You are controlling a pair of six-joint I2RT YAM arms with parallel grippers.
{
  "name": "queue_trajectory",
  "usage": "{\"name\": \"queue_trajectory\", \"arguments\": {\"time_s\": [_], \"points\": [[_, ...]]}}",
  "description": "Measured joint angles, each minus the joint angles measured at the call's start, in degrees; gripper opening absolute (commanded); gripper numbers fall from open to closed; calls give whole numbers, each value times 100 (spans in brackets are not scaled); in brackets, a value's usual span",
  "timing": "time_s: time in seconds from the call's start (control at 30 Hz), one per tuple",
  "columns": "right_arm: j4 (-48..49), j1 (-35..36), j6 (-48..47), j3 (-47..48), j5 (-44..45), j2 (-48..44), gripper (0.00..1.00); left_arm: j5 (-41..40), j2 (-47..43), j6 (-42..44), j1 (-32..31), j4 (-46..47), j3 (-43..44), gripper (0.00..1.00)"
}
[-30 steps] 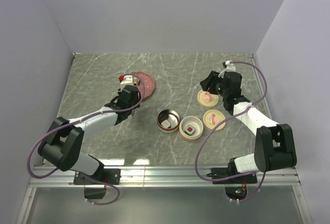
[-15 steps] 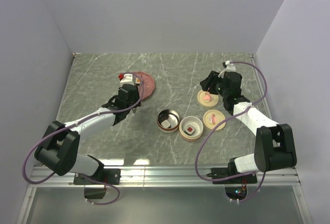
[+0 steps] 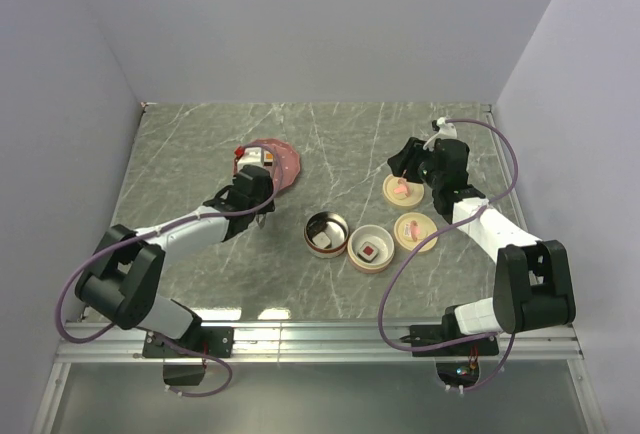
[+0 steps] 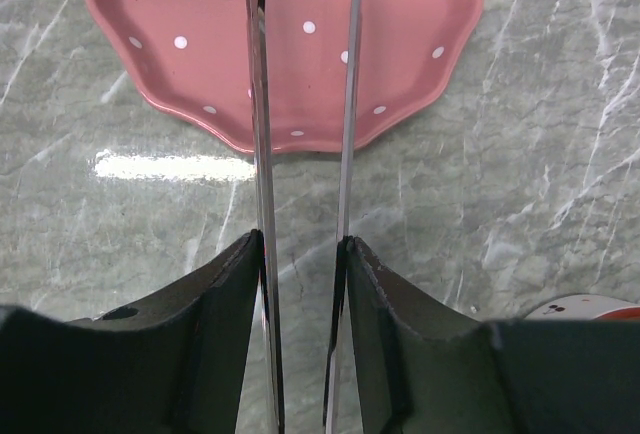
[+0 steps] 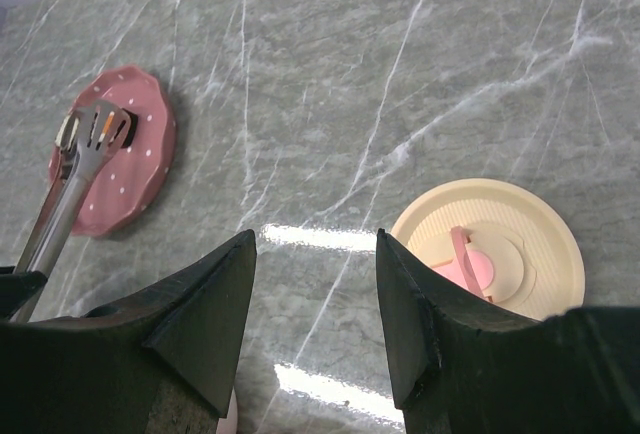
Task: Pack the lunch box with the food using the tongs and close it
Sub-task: Pick up the food using the clamp, then place the food into the lunch box
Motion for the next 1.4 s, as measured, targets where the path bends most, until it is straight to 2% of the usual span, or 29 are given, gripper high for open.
{"name": "queue_trajectory", "arguments": {"time_s": [0.1, 0.53, 0.97, 1.2, 1.4], "points": [[0, 0, 0, 0, 0, -7, 59, 0, 46, 4, 0, 0, 2, 43], [0, 0, 0, 0, 0, -7, 59, -9, 184, 105, 0, 2, 133, 18], [0, 0, 0, 0, 0, -7, 59, 140, -1303, 96, -105, -37, -42, 15], [0, 0, 2, 0, 28, -7, 59, 109, -1871, 26, -599, -188, -361, 14], [-17, 0, 13, 9, 186, -7, 59, -111, -2424, -59, -1661, -107, -675, 14]]}}
